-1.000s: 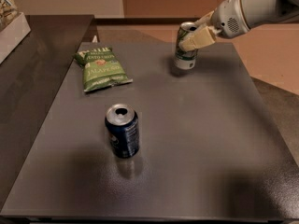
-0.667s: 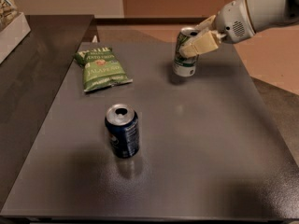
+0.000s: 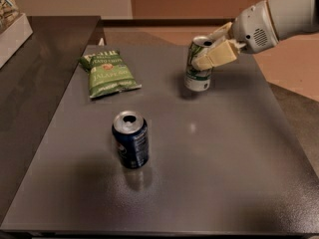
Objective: Move 7up can near pepsi can
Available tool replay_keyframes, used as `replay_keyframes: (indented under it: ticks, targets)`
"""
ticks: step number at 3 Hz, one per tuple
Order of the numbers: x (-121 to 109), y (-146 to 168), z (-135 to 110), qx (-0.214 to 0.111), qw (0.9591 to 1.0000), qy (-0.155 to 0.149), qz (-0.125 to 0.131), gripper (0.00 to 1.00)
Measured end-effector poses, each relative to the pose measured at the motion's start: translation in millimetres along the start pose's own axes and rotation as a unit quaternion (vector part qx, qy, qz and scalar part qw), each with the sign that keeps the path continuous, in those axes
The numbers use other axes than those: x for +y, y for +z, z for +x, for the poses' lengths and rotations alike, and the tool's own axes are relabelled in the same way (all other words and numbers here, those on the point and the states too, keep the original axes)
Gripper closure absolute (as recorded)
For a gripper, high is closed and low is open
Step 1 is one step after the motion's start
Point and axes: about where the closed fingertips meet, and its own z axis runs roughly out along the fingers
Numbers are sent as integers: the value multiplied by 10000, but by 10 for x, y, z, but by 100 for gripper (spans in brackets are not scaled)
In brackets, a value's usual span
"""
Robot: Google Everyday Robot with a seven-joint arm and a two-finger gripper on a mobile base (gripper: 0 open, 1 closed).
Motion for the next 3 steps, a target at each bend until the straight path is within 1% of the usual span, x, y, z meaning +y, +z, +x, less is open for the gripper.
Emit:
replay_keyframes:
  ticks: [1, 2, 3]
  targets:
    - [142, 60, -3, -61, 9996, -174, -195, 100]
    - [446, 156, 8, -241, 9965, -448, -656, 100]
    - [714, 174, -29, -333, 9913, -711, -1054, 100]
